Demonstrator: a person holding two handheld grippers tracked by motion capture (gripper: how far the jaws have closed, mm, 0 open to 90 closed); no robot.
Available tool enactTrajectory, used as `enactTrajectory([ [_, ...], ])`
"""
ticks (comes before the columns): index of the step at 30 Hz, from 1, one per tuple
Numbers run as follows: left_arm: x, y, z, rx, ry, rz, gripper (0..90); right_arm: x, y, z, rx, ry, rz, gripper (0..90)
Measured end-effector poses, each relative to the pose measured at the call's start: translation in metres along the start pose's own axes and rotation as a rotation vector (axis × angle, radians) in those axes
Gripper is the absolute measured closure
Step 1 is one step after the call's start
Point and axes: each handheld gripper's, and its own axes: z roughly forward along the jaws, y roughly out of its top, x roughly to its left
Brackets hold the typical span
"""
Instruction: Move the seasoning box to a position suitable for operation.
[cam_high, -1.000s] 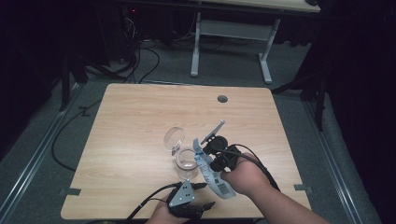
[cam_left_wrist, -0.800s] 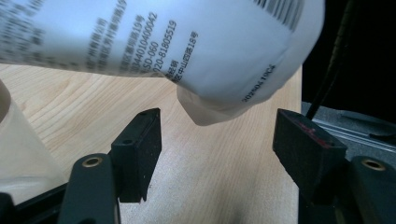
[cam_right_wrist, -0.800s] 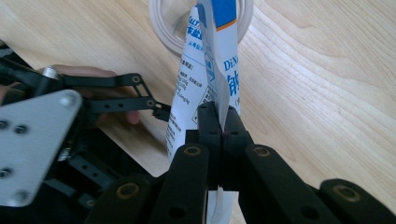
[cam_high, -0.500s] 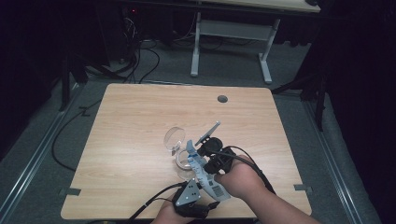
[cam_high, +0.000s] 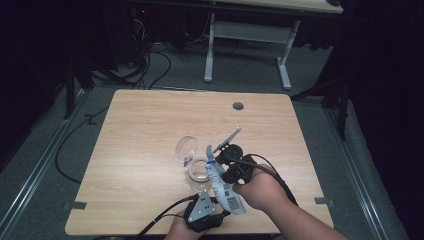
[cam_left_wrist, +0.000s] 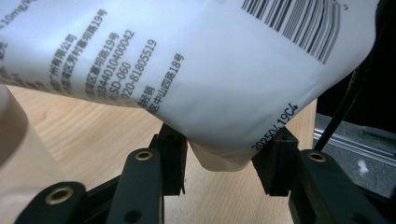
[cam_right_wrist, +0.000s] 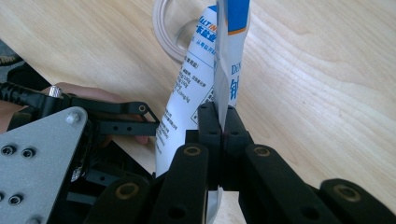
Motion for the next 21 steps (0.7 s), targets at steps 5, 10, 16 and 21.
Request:
enactTrajectory([
  [5, 0.0, 0.01, 0.002, 0.005, 0.013, 0.001, 61.0, 0.0, 0.004, -0.007, -0.011, -0.02, -0.033, 90.0],
  [10, 0.002, 0.009, 0.002, 0.009, 0.009, -0.006, 61.6, 0.002, 0.006, -0.005, -0.016, -0.036, -0.072, 89.9],
  [16, 0.003, 0.006, 0.0, 0.015, 0.007, -0.006, 62.1, 0.005, 0.008, 0.0, -0.017, -0.032, -0.131, 89.9],
  [21, 0.003, 0.005, 0.0, 0.016, -0.002, -0.025, 62.3, 0.007, 0.011, 0.003, -0.009, -0.037, -0.124, 89.9],
])
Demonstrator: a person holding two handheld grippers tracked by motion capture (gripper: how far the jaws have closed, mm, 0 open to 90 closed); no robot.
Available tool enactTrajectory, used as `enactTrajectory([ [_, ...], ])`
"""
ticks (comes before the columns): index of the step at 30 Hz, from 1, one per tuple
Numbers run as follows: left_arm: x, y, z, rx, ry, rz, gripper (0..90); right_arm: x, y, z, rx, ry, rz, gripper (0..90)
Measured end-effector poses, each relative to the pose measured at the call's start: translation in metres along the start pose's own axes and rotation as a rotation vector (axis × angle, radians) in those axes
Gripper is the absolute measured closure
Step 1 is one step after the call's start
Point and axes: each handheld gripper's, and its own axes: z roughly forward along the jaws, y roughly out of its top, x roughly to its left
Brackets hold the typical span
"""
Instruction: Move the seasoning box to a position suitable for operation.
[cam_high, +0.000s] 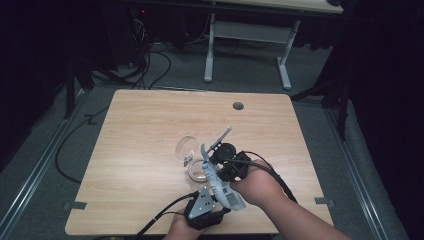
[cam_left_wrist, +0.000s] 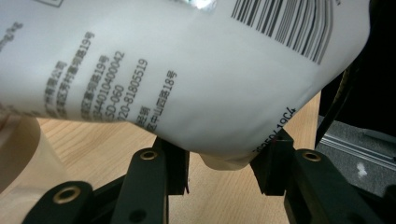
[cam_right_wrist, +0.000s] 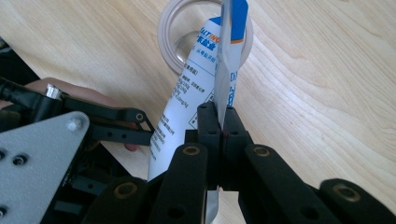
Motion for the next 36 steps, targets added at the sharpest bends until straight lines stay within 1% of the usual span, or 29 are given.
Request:
enactTrajectory([
  [3, 0.0, 0.0, 0.0, 0.0, 0.003, 0.001, 62.3, 0.0, 0.001, 0.0, 0.01, 0.009, -0.003, 89.9],
  [5, 0.0, 0.001, 0.0, -0.001, 0.005, -0.003, 62.3, -0.001, 0.002, 0.0, 0.008, 0.007, -0.008, 89.9],
  [6, 0.001, 0.001, -0.001, -0.003, 0.007, -0.001, 62.3, -0.001, 0.003, 0.0, 0.009, 0.009, 0.0, 89.9],
  [7, 0.001, 0.001, -0.001, -0.004, 0.009, -0.003, 62.3, -0.001, 0.003, 0.0, 0.007, 0.009, -0.01, 89.9],
  [9, 0.002, 0.002, -0.001, -0.005, 0.01, 0.0, 62.3, -0.001, 0.004, 0.0, 0.007, 0.007, -0.006, 89.9],
  [10, 0.002, 0.002, -0.001, -0.006, 0.011, 0.001, 62.3, -0.002, 0.005, 0.0, 0.004, 0.008, -0.012, 89.9],
  [14, 0.003, 0.003, -0.002, -0.013, 0.014, 0.001, 62.0, -0.002, 0.008, 0.0, 0.0, 0.006, -0.014, 90.0],
  [18, 0.001, 0.004, -0.003, -0.015, 0.019, 0.01, 61.3, -0.002, 0.01, -0.001, 0.0, 0.005, -0.016, 90.0],
  [22, 0.001, 0.005, -0.003, -0.011, 0.027, 0.015, 61.3, 0.0, 0.012, 0.001, -0.001, -0.001, -0.03, 90.0],
  [26, 0.0, 0.005, -0.003, -0.011, 0.032, 0.02, 61.2, -0.002, 0.013, 0.002, -0.002, 0.002, -0.027, 90.0],
  [27, 0.0, 0.005, -0.004, -0.011, 0.032, 0.022, 61.2, -0.001, 0.013, 0.002, 0.001, 0.005, -0.022, 90.0],
  [29, 0.0, 0.006, -0.003, -0.007, 0.032, 0.034, 61.2, -0.002, 0.014, 0.002, 0.003, 0.007, -0.029, 89.9],
  [36, -0.001, 0.008, -0.003, -0.009, 0.023, 0.039, 61.3, -0.002, 0.014, 0.001, 0.009, 0.006, -0.027, 90.0],
])
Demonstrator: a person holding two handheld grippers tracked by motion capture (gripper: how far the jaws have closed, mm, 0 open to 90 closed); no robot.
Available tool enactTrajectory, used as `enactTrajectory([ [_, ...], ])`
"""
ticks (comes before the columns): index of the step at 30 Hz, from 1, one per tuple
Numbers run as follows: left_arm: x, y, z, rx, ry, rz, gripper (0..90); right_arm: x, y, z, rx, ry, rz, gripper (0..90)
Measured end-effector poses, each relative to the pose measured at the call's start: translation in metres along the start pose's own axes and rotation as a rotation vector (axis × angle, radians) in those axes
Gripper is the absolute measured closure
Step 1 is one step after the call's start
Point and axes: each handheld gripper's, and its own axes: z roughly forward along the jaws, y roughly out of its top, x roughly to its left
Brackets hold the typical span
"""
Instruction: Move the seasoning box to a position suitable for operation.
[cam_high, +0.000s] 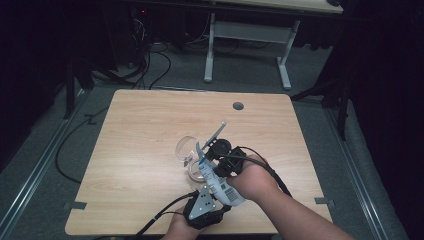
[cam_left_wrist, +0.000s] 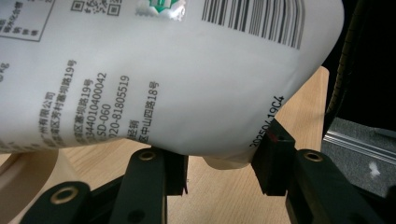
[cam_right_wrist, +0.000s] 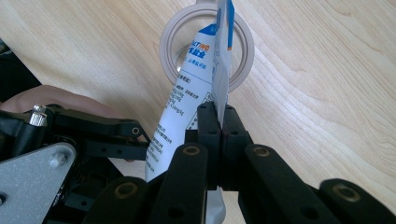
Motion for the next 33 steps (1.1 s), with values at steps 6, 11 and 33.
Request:
enactTrajectory([
  [6, -0.0006, 0.0019, -0.0009, -0.004, 0.0, 0.0, 61.2, -0.0002, 0.0022, -0.0002, 0.008, -0.002, -0.015, 90.0],
  [11, 0.0001, 0.0031, -0.0019, -0.008, -0.001, -0.001, 61.2, 0.0003, 0.0037, -0.0002, -0.002, -0.003, -0.011, 89.9],
  [33, 0.0013, 0.0065, -0.0029, -0.018, -0.015, -0.012, 61.3, -0.0004, 0.0058, -0.0026, -0.003, -0.002, -0.025, 89.9],
])
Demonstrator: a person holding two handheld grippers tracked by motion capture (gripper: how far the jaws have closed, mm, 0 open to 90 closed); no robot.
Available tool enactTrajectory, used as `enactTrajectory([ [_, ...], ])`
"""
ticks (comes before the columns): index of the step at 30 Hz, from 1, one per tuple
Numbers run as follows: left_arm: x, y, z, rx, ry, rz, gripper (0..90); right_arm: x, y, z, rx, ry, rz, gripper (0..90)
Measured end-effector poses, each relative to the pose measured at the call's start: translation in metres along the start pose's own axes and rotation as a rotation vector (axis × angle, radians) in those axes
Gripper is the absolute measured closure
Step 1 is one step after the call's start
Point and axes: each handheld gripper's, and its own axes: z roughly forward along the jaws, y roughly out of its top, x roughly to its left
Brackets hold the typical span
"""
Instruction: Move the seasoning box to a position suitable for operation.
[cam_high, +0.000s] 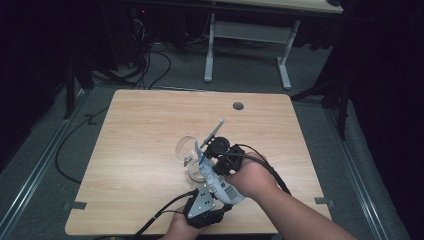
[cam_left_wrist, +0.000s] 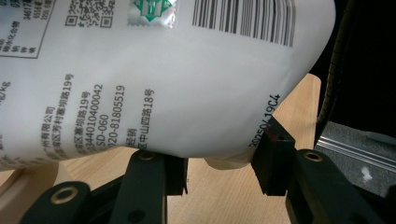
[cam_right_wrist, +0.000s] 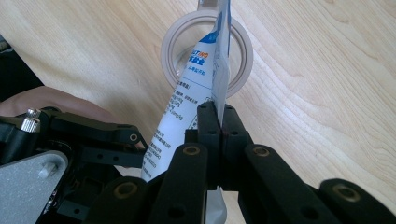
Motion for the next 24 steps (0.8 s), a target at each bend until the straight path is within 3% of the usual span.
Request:
enactTrajectory([
  [12, 0.0012, 0.0032, 0.0005, 0.002, -0.003, 0.013, 61.3, -0.0004, 0.0021, -0.0001, -0.004, -0.003, 0.007, 89.9],
  [24, 0.0013, 0.0027, 0.0002, -0.004, -0.019, -0.005, 61.3, -0.0003, 0.004, 0.0016, 0.009, 0.004, 0.001, 89.8],
])
